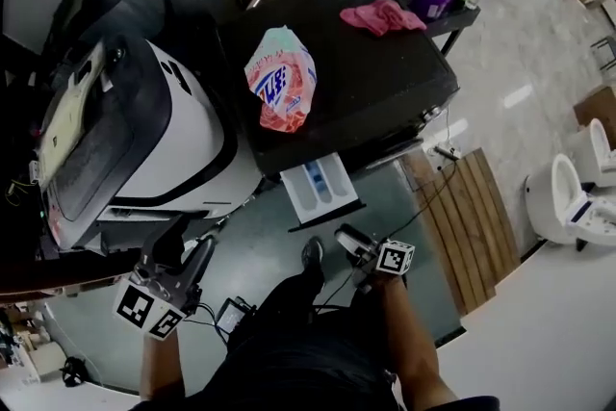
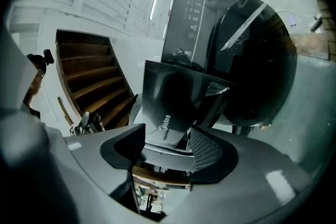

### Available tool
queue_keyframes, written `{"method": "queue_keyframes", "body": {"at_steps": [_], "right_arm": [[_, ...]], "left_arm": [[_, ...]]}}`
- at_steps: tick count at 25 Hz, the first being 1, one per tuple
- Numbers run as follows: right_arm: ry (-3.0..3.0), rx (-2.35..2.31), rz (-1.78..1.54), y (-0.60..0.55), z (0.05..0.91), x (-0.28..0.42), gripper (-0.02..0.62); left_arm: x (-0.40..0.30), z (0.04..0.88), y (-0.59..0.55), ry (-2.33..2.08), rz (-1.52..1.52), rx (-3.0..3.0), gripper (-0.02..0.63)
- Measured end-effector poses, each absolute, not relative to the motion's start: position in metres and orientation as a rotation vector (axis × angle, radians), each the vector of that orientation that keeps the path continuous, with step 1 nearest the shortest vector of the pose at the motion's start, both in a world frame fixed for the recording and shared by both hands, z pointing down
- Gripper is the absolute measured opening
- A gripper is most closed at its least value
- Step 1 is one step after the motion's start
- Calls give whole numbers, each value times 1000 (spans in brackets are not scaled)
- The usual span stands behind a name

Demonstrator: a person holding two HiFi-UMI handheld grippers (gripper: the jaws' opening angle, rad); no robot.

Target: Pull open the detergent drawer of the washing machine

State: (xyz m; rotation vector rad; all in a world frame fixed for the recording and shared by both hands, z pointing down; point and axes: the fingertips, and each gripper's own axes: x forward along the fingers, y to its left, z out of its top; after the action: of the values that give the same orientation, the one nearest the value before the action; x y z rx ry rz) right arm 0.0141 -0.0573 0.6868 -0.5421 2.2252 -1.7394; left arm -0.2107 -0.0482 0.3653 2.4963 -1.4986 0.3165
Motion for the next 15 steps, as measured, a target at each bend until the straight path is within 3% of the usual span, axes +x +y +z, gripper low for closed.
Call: {"method": "queue_keyframes", "body": {"at_steps": [7, 13, 14, 15], "right_arm": [[2502, -587, -1775, -27, 650, 57, 265], [2640, -712, -1485, -45, 570, 120, 262], [2647, -740, -1421, -50, 552, 132, 255], [2649, -775, -1356, -54, 533, 144, 199]], "left_arm": [[-202, 318, -37, -1591, 218, 2526, 267], [-178, 287, -34, -1628, 138, 2592, 265], [-172, 284, -34, -1628, 125, 2603, 265], [-167, 280, -34, -1626, 115, 2615, 265]]}}
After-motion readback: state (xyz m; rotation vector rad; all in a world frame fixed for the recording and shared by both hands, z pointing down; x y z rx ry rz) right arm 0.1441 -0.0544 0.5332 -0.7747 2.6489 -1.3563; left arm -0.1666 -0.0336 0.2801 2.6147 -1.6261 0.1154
